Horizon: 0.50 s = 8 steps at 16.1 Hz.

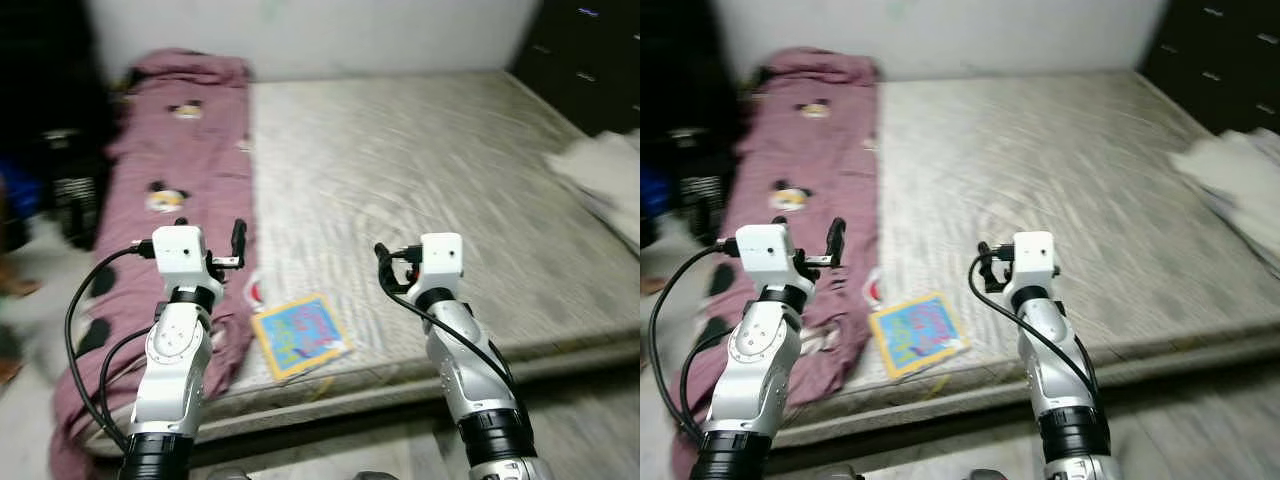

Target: Clean up the room

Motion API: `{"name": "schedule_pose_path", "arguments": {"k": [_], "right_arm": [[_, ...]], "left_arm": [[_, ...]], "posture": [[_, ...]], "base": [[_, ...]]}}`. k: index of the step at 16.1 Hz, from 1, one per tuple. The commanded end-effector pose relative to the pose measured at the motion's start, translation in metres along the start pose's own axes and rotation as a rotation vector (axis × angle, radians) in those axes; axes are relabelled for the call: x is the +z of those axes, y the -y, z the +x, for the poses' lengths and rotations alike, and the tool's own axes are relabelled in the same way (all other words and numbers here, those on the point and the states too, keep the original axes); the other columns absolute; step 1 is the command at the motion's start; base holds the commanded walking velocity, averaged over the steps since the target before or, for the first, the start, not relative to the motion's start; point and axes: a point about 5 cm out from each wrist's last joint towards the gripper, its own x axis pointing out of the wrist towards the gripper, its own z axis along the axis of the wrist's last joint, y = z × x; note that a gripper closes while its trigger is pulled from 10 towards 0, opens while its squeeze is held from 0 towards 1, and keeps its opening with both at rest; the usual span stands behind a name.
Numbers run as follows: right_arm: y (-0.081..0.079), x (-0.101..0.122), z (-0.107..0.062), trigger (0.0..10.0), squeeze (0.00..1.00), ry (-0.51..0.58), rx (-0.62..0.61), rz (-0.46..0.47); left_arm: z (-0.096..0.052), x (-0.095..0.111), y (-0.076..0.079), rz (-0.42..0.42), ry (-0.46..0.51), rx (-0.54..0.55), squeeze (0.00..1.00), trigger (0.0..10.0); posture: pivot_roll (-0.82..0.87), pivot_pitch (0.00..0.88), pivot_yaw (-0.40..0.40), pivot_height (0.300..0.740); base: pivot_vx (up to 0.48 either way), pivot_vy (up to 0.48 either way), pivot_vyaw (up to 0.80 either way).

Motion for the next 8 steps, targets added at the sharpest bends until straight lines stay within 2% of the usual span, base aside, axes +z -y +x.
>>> {"name": "schedule_pose_path", "arguments": {"k": [1,2,4,5,6,7,8], "right_arm": [[0.002,0.004,-0.003,10.0,0.0,0.015,-0.021,-0.002],[0.003,0.005,-0.004,10.0,0.0,0.019,-0.026,-0.002],[0.004,0.011,-0.008,10.0,0.0,0.049,-0.055,0.015],[0.005,0.015,-0.011,10.0,0.0,0.065,-0.079,0.03],[0.006,0.017,-0.013,10.0,0.0,0.075,-0.092,0.039],[0.011,0.027,-0.022,10.0,0.0,0.13,-0.159,0.065],[0.017,0.034,-0.03,10.0,0.0,0.173,-0.205,0.068]], "left_arm": [[-0.004,0.003,-0.011,0.031,0.006,0.037,0.0,10.0],[-0.005,0.004,-0.012,0.032,0.012,0.031,0.0,10.0],[-0.009,0.01,-0.016,0.088,0.049,0.027,0.0,10.0],[-0.012,0.012,-0.02,0.128,0.059,0.044,0.0,10.0],[-0.013,0.013,-0.023,0.121,0.055,0.063,0.0,10.0],[-0.021,0.014,-0.031,0.103,0.034,0.128,0.0,10.0],[-0.032,0.008,-0.035,0.097,-0.002,0.138,0.0,10.0]], "posture": [[0.02,0.0,-0.002,0.74],[0.02,0.0,-0.002,0.74],[0.02,0.0,0.006,0.74],[0.02,0.0,0.011,0.74],[0.02,0.002,0.013,0.74],[0.02,0.027,0.017,0.74],[0.02,0.042,0.022,0.74]], "base": [[0.0,0.0,-0.8],[0.0,0.0,-0.8],[0.0,0.0,-0.53],[0.0,0.0,0.0],[0.0,0.0,0.0],[0.0,0.0,0.0],[0.0,0.0,0.0]]}}
